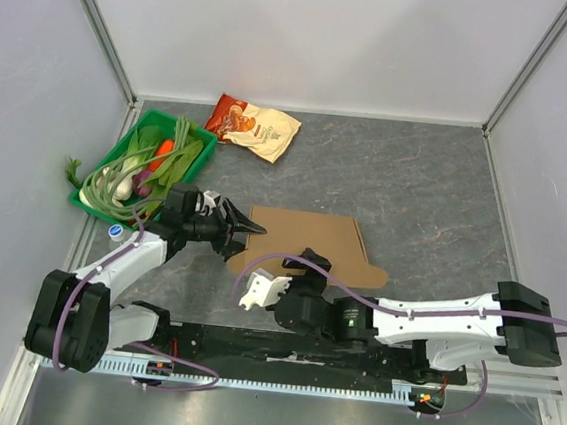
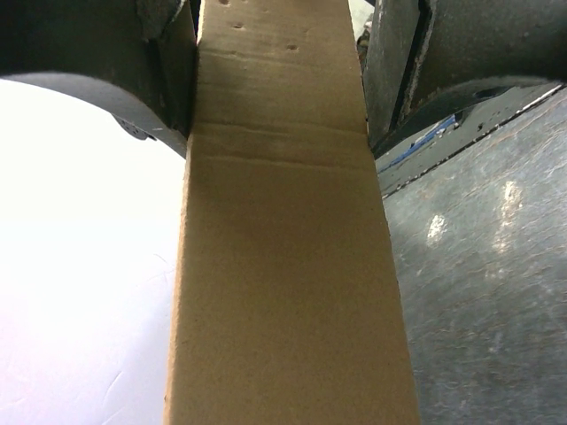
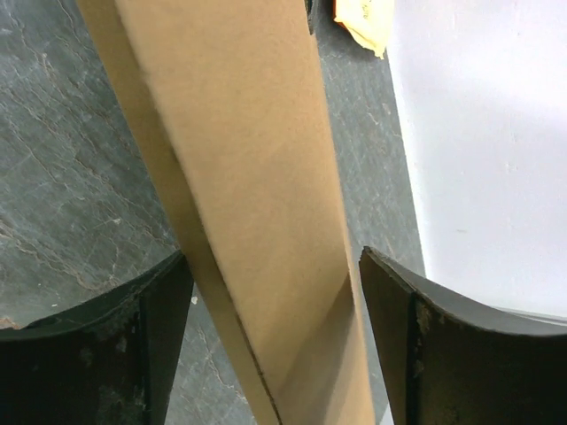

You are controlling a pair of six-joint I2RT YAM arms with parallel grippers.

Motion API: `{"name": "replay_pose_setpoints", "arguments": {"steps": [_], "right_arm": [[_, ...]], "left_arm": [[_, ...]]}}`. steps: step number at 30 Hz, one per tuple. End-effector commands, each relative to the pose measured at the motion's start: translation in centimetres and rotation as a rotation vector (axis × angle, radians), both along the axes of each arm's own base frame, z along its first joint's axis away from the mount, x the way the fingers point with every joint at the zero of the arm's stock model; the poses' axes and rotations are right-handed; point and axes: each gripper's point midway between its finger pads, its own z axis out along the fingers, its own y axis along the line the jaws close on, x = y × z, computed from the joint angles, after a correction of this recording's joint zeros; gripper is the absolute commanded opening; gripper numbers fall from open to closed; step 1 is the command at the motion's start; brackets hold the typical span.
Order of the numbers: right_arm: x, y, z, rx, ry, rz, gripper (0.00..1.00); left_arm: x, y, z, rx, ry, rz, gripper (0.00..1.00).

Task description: Fold the paper box

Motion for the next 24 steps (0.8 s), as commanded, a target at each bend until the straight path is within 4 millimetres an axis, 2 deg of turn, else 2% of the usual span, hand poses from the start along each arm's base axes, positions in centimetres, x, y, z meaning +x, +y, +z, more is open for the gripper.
{"name": "replay_pose_setpoints", "arguments": {"steps": [1, 4, 9, 10, 11, 12, 13, 14, 15, 16, 17, 18, 20, 22, 23, 24], "right_arm": [[1.3, -0.4, 2.5, 0.136, 0.000, -0.036, 0.79], [1.4, -0.9, 2.7, 0.129, -0.007, -0.045, 0.66], [1.7, -1.4, 4.0, 0.169, 0.006, -0.053, 0.64], [1.8, -1.6, 4.2, 0.176, 0.014, -0.056, 0.64], [1.8, -1.7, 4.5, 0.182, 0.028, -0.060, 0.64], [1.6, -1.7, 4.9, 0.200, 0.050, -0.044, 0.64], [1.9, -1.9, 5.1, 0.207, 0.071, -0.043, 0.64], [1.8, -2.1, 5.3, 0.208, 0.109, -0.045, 0.64], [1.7, -2.1, 5.3, 0.209, 0.139, -0.034, 0.64], [1.9, -2.5, 5.4, 0.214, 0.161, -0.046, 0.63], [1.8, -2.9, 5.6, 0.194, 0.186, -0.046, 0.63], [1.8, -3.0, 5.5, 0.204, 0.215, -0.056, 0.63], [1.7, -3.4, 5.5, 0.188, 0.278, -0.054, 0.63], [1.6, -3.9, 4.8, 0.154, 0.351, -0.059, 0.63], [1.8, -3.7, 5.6, 0.165, 0.368, -0.059, 0.63], [1.9, -3.7, 5.3, 0.149, 0.385, -0.073, 0.63]], "left_arm": [[-2.6, -0.7, 1.7, -0.095, -0.024, -0.109, 0.61], [-2.7, -0.6, 1.8, -0.107, -0.058, -0.106, 0.71], [-3.0, -0.3, 2.5, -0.117, -0.165, -0.124, 0.77], [-3.0, 0.0, 2.4, -0.097, -0.177, -0.125, 0.82], [-2.3, 0.4, 3.3, -0.059, -0.246, -0.114, 0.82], [-2.1, 1.0, 3.0, 0.011, -0.328, -0.134, 0.83], [-2.3, 2.1, 2.4, 0.075, -0.300, -0.118, 0.83], [-0.9, 3.1, 3.2, 0.170, -0.371, -0.073, 0.83], [-0.4, 4.3, 3.9, 0.262, -0.488, -0.072, 0.83], [-0.6, 5.3, 3.9, 0.343, -0.498, -0.056, 0.83], [0.8, 6.8, 4.9, 0.446, -0.563, 0.011, 0.84], [0.8, 7.6, 6.0, 0.493, -0.631, 0.036, 0.84], [1.2, 8.7, 6.4, 0.551, -0.657, 0.089, 0.83], [1.0, 8.6, 6.8, 0.542, -0.700, 0.088, 0.77], [1.0, 8.6, 6.3, 0.548, -0.695, 0.087, 0.76], [1.0, 8.8, 5.9, 0.559, -0.686, 0.088, 0.76]]}}
